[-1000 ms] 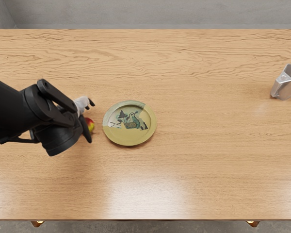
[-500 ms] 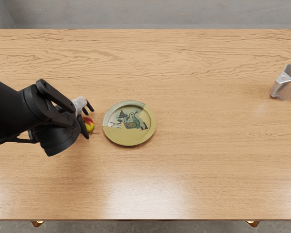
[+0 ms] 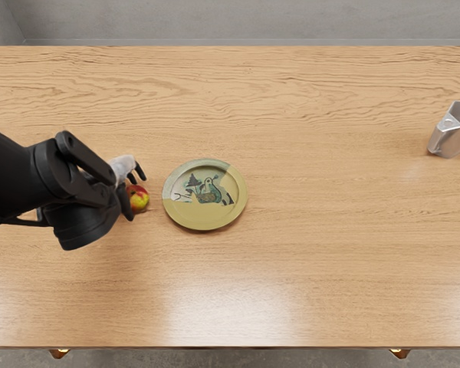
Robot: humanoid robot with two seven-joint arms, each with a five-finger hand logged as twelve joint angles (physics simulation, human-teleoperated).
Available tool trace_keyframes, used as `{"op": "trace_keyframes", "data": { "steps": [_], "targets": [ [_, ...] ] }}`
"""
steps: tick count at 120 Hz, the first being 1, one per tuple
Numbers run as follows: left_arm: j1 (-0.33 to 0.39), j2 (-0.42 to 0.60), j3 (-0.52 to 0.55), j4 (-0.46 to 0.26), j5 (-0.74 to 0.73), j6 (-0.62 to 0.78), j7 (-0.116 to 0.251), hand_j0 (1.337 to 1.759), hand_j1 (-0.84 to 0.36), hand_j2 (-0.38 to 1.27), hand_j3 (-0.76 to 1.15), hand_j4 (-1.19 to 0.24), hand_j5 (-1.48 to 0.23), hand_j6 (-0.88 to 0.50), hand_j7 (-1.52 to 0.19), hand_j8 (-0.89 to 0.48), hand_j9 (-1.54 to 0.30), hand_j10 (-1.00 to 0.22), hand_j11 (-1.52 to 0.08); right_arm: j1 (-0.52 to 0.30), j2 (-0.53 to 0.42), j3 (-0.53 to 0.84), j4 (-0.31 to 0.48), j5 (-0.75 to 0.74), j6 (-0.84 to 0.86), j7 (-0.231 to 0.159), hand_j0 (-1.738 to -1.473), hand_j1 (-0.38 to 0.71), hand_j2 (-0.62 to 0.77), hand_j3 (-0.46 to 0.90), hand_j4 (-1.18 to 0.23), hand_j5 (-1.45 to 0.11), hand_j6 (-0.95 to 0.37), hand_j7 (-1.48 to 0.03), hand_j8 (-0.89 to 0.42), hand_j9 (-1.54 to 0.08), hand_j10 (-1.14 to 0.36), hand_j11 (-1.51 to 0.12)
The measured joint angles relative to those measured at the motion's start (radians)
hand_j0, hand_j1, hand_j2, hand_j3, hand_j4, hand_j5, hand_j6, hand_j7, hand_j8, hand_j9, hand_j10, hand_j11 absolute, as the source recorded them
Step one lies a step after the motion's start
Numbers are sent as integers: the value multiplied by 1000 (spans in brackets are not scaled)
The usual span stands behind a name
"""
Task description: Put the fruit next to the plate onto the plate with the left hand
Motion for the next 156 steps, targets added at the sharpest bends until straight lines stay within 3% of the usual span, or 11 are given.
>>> {"op": "trace_keyframes", "data": {
  "steps": [35, 131, 156],
  "targets": [
    [-3, 0, 0, -19, 80, 0, 22, 1658, -102, 76, 0, -376, -489, -377, -489, -377, -489, -376, -489, 0, 0, 0, 0, 0, 0, 0, -1658, -331, -3, 0, -15, -19, -15, -20, -15, -19, -15, -20],
    [-1, 0, 0, -15, 183, 0, 24, 1658, -21, 62, 0, -309, -401, -309, -401, -309, -401, -309, -401, 0, 0, 0, 0, 0, 0, 0, -1658, -331, -3, 0, -15, -19, -15, -19, -15, -19, -15, -19],
    [2, 0, 2, -10, 169, 0, 24, 1658, -46, 66, 0, -330, -428, -330, -428, -330, -428, -330, -428, 0, 0, 0, 0, 0, 0, 0, -1658, -331, -3, 0, -15, -19, -15, -20, -15, -19, -15, -20]
  ]
}}
